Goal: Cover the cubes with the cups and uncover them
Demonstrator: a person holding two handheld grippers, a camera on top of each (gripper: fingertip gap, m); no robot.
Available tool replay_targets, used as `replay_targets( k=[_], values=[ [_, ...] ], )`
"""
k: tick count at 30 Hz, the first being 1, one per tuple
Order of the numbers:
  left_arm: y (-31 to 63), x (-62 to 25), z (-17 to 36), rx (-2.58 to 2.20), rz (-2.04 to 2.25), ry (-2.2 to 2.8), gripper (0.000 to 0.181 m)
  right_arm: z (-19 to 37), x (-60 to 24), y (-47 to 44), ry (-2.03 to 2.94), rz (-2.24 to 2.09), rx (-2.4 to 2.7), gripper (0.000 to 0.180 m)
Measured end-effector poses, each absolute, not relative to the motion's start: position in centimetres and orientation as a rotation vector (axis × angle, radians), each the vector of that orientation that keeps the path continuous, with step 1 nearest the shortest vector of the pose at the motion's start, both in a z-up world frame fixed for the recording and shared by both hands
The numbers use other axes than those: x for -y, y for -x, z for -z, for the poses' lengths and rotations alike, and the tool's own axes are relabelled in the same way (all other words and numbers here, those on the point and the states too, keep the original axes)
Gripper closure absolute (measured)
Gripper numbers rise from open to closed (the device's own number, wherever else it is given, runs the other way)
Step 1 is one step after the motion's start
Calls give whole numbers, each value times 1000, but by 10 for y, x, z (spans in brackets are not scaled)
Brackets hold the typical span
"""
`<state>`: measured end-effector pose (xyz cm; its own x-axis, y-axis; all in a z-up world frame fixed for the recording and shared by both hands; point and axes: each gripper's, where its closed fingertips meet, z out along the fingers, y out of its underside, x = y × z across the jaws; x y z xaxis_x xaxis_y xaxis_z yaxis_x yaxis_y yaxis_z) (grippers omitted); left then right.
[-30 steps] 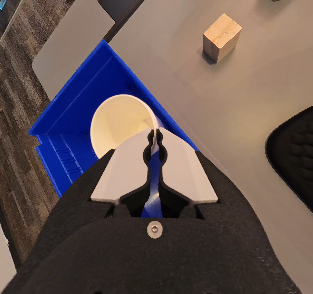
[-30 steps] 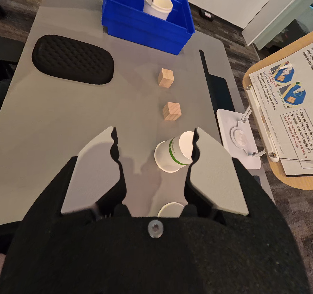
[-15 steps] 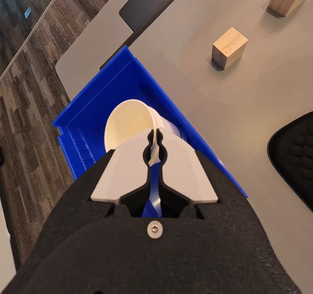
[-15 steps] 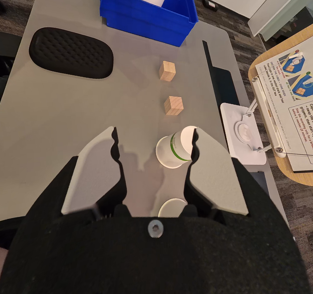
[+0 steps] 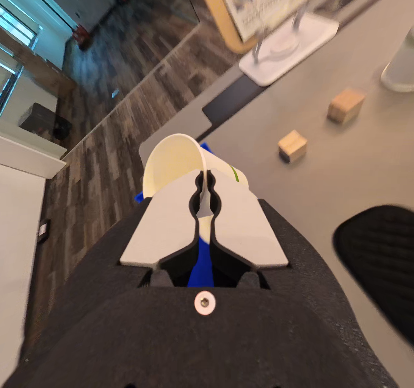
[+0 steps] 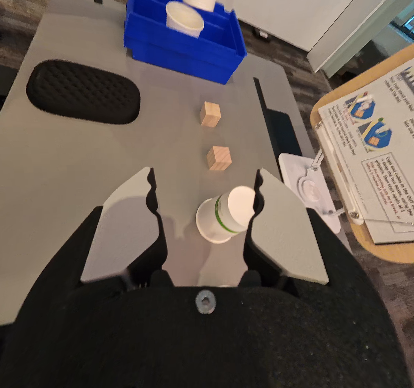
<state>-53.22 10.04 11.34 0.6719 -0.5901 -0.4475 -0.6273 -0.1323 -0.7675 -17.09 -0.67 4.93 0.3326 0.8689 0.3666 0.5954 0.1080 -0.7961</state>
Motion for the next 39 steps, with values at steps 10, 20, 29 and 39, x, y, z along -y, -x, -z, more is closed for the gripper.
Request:
replay_targets(
  k=[10, 20, 29, 39],
  values=[
    [404, -24, -132, -1011, 434, 1671, 178, -83, -3, 290, 1381, -696, 1102, 80],
    [341, 28, -121, -1186, 614, 1601, 176, -34, 5, 334, 1473, -747, 1246, 104],
    [335, 44, -59, -1360, 629, 1751, 164, -26, 16, 312, 1463, -494, 1483, 105],
    [329, 85, -103, -1119, 1290, 1512, 181, -91, 33, 304, 1053, -682, 1231, 83]
  ],
)
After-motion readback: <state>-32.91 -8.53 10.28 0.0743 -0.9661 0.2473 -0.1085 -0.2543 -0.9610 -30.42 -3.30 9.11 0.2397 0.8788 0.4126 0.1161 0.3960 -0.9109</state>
